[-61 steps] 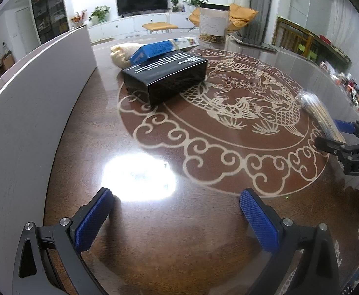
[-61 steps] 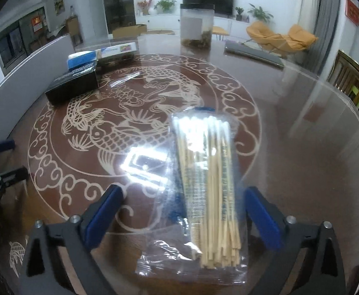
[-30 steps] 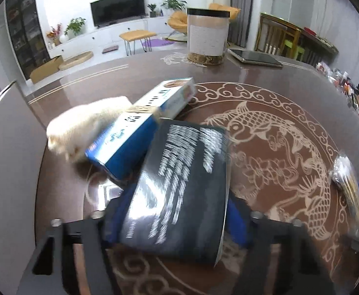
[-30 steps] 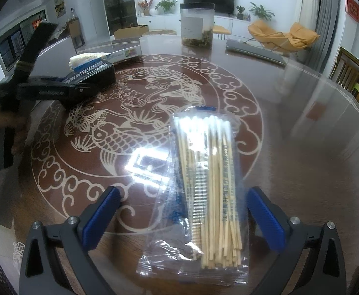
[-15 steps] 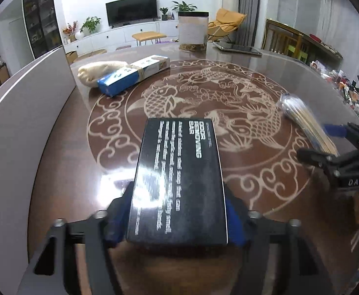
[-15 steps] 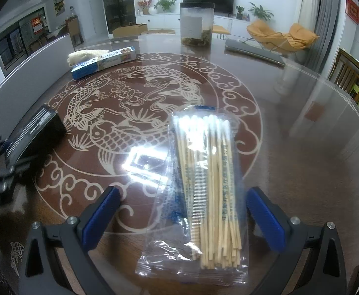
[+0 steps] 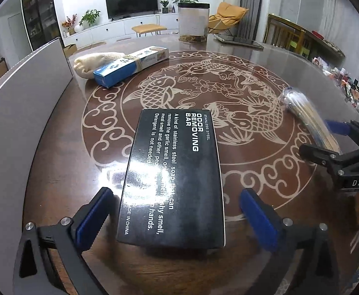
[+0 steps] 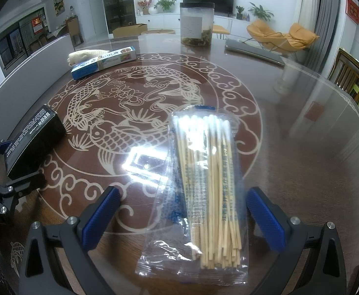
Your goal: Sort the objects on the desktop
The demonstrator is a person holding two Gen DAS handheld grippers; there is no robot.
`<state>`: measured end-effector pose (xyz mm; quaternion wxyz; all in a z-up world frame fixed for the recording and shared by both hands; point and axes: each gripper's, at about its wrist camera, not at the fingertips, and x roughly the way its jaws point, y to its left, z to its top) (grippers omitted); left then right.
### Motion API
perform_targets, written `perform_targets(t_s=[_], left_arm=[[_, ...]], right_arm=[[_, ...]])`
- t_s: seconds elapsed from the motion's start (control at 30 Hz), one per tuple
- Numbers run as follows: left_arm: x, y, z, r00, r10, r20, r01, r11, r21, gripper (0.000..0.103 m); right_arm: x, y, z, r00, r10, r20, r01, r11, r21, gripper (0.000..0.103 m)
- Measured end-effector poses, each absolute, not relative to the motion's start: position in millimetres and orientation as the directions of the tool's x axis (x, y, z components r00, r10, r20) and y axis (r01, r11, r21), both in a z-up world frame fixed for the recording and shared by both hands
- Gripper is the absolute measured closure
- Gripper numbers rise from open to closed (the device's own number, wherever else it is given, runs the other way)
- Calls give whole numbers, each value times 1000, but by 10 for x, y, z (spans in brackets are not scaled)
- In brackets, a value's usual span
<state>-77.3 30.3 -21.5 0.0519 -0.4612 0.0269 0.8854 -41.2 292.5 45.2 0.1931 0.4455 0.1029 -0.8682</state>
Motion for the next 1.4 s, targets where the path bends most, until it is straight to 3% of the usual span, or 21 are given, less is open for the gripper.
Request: perform_targets(t_s=[1.4], left_arm=[[-778,301,-224,-570,67,-819,-117,-993,0,0]], right_arm=[[-414,2944,451,-526,-253,-812,431,-902,2,0]])
